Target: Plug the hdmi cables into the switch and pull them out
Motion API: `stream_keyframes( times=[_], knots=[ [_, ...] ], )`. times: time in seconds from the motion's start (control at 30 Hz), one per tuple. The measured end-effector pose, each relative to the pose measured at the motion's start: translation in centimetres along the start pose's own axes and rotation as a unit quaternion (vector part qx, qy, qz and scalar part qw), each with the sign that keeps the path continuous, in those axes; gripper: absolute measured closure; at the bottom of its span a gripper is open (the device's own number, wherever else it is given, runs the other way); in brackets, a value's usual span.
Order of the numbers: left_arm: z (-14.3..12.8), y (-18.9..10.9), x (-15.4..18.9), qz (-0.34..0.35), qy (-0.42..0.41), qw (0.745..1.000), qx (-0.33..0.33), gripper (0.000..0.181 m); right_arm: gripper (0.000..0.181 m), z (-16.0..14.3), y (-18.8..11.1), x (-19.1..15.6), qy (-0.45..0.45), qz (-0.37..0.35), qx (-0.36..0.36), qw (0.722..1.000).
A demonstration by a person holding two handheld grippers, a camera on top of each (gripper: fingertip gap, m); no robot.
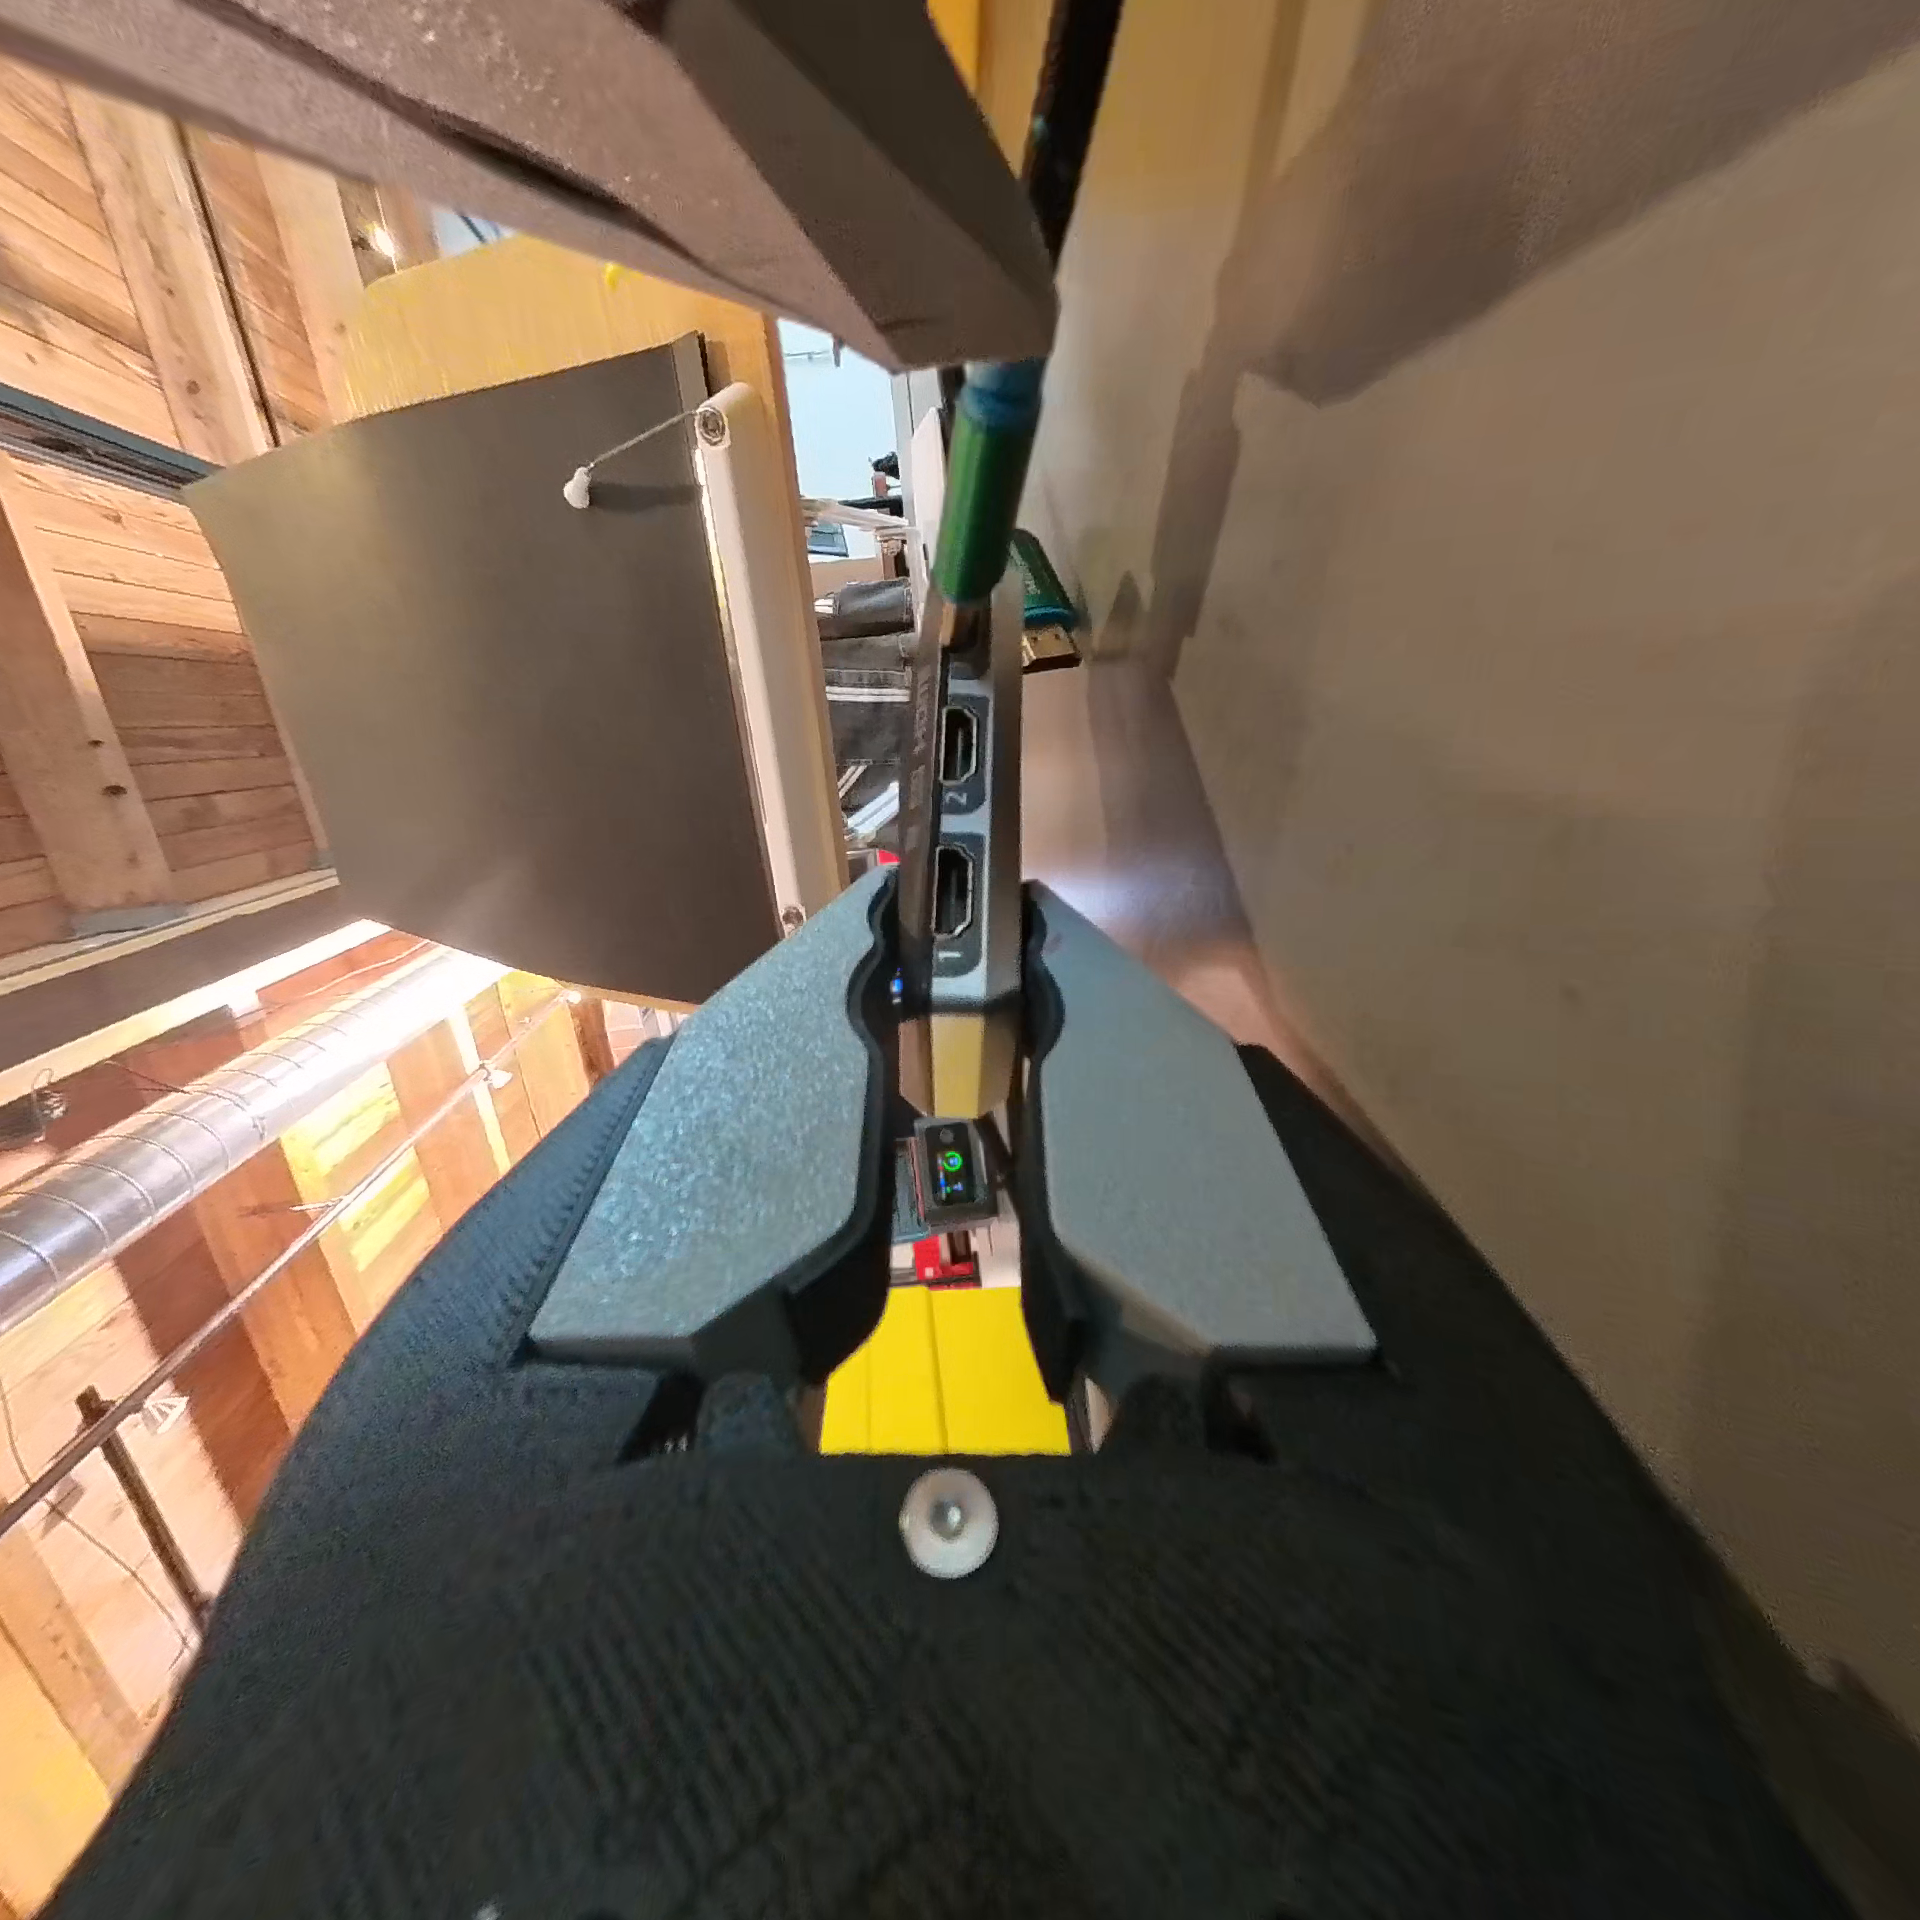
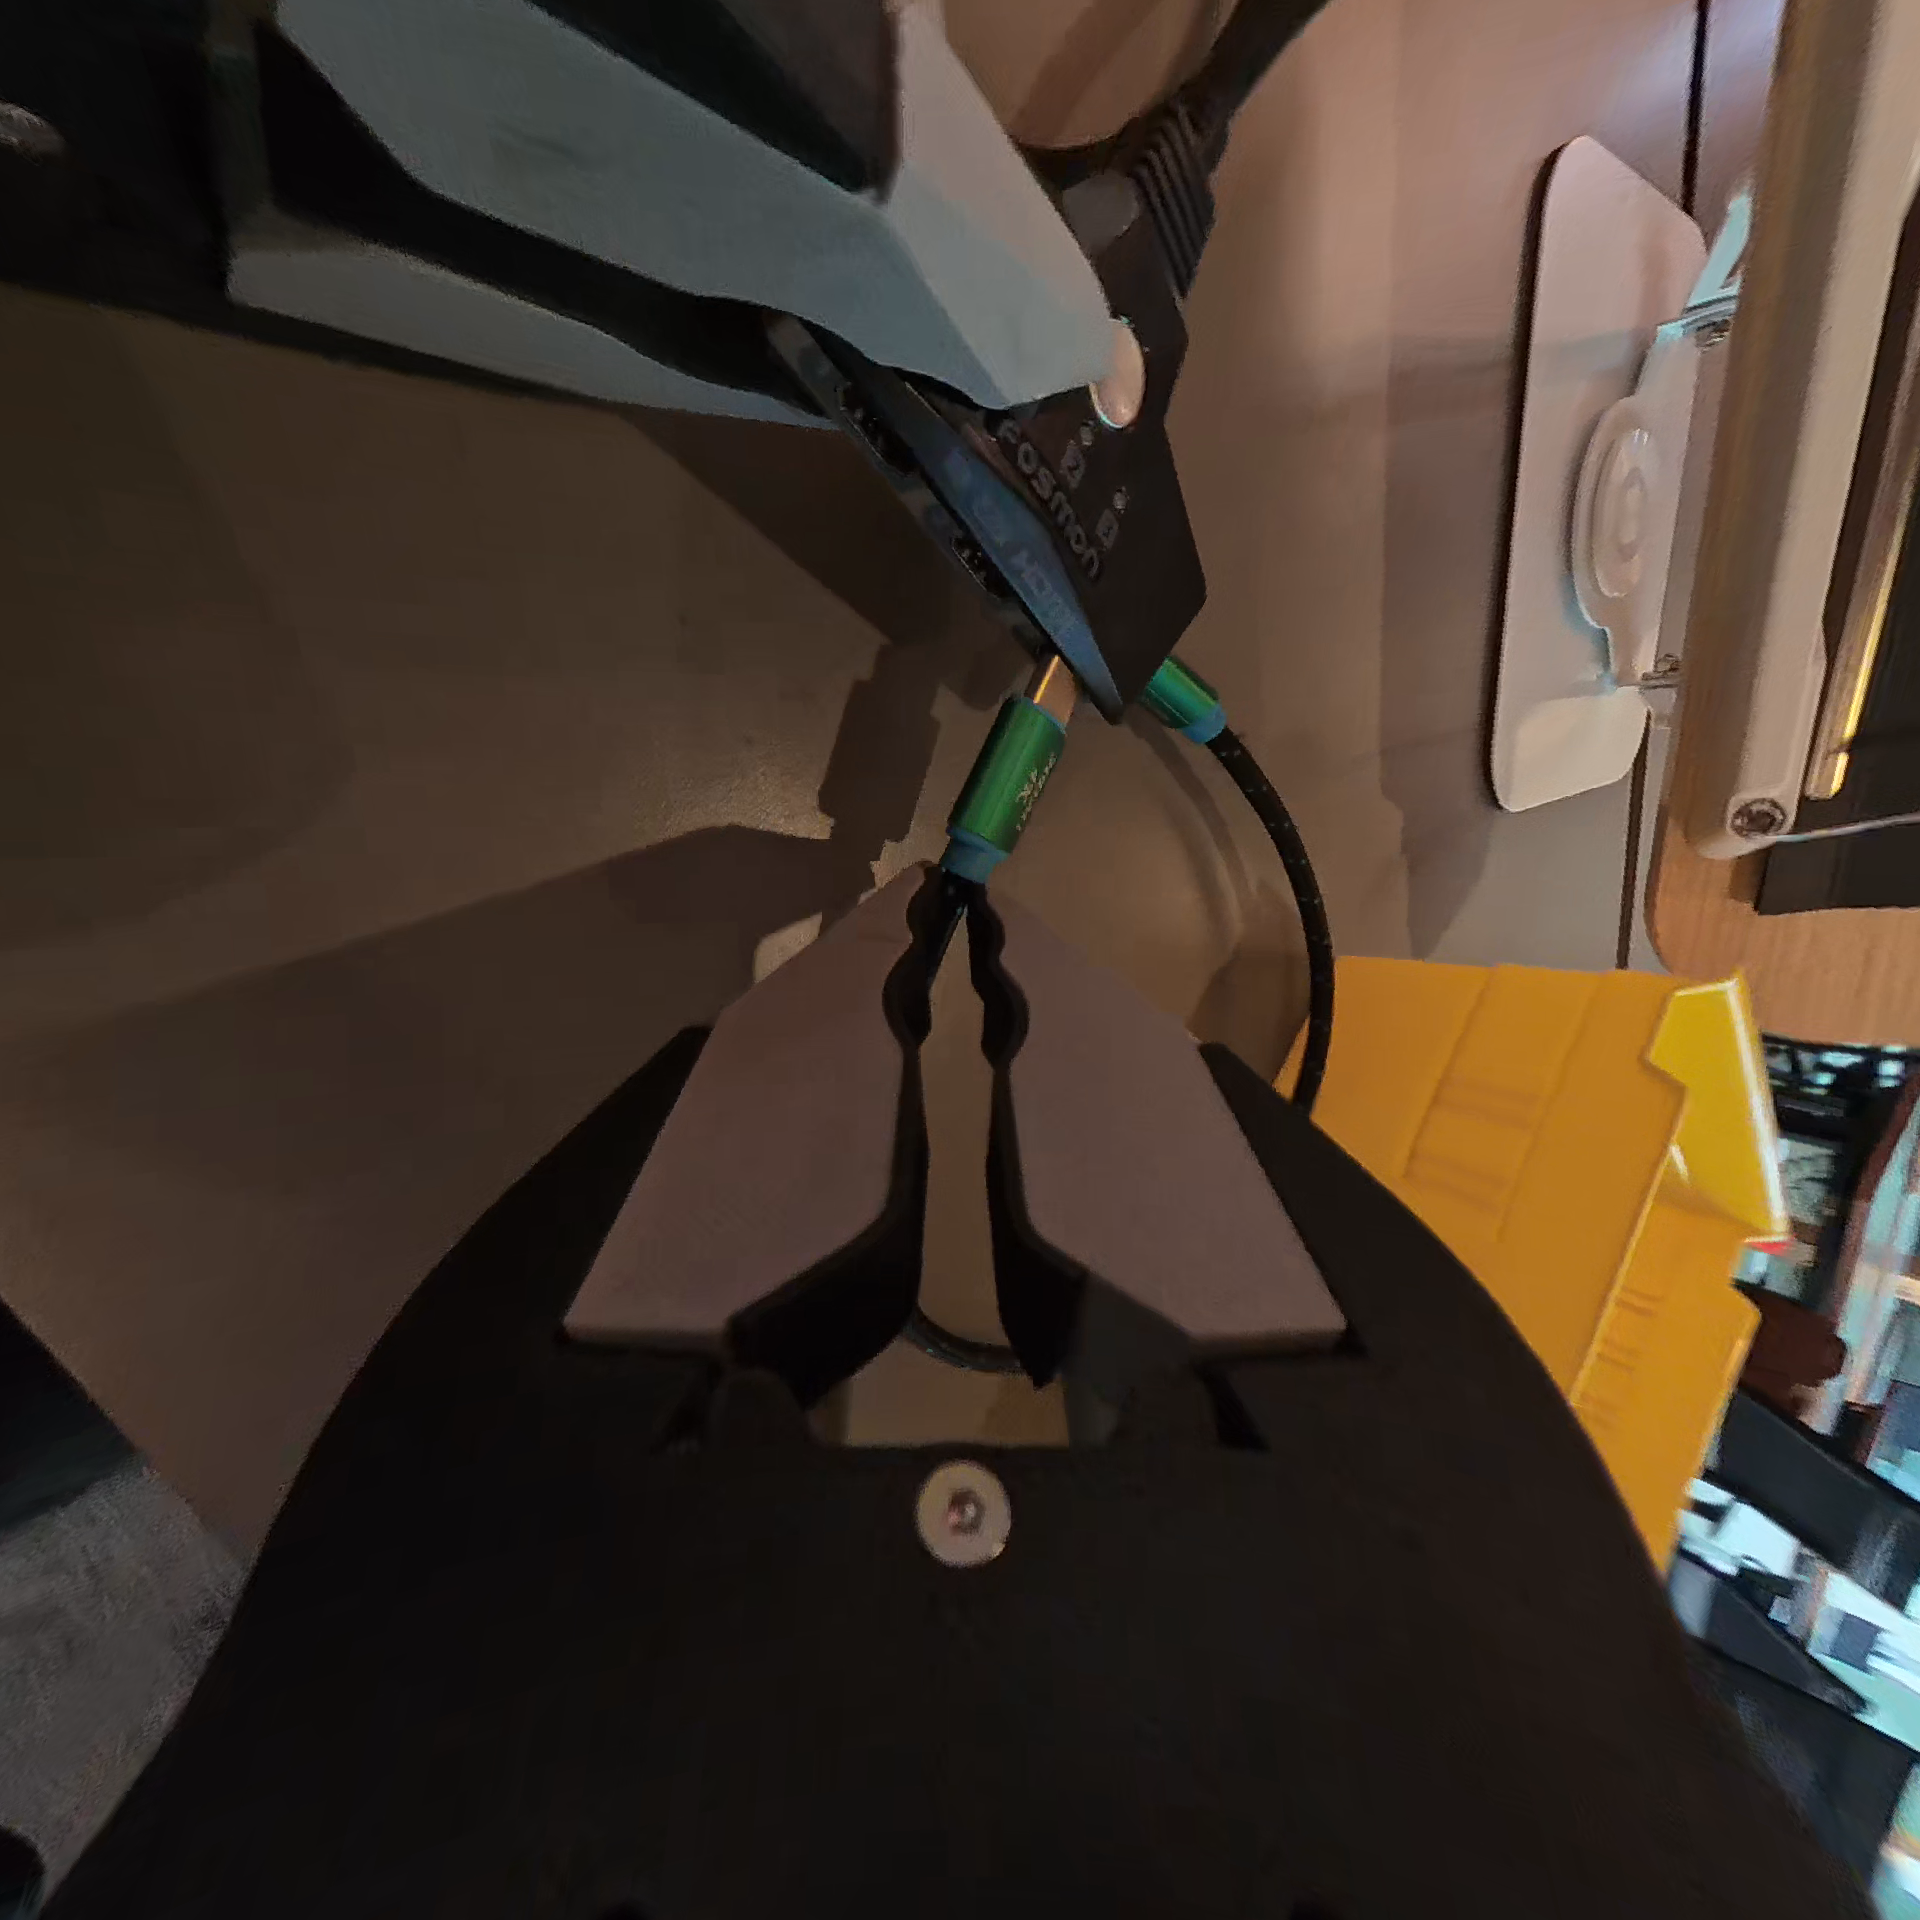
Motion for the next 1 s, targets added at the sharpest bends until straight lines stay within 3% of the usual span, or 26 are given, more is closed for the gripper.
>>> stream_keyframes(
  times=[0.13,0.3,0.47,0.53,0.7,0.83,1.0],
  knots=[
    [0.0,0.0,0.0,-0.002,-0.002,1.000,0.001,0.163,0.180,0.2,0.3,-0.3,-0.069,-0.023,-0.044,0.996],
    [0.2,-0.2,0.1,-0.008,-0.008,1.000,0.010,0.163,0.180,-0.1,0.6,0.1,-0.075,0.006,-0.062,0.995],
    [0.6,-0.5,0.1,-0.025,-0.029,0.999,0.025,0.163,0.180,-0.8,0.6,1.4,-0.117,-0.030,-0.111,0.986],
    [0.6,-0.6,0.2,-0.023,-0.025,0.999,0.025,0.163,0.180,-0.6,0.3,1.9,-0.105,-0.031,-0.107,0.988],
    [0.5,-0.4,0.9,-0.050,-0.026,0.998,0.021,0.162,0.181,0.3,-0.4,0.4,-0.063,0.043,-0.059,0.995],
    [0.4,-0.2,0.9,-0.049,-0.026,0.998,0.016,0.162,0.181,0.3,-0.2,0.9,-0.033,0.026,-0.053,0.998],
    [0.4,-0.3,1.0,-0.053,-0.027,0.998,0.019,0.163,0.181,0.6,-0.6,0.8,-0.084,-0.017,-0.059,0.995]
  ],
)
Point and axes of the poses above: each gripper's, where its closed fingertips meet, y out along the fingers, z out of its top, x = y × z across the jaws, the point moved 1 cm from there along -y, back along the fingers, and after that the axes turned 10 degrees about -x, right-handed, at the moved point
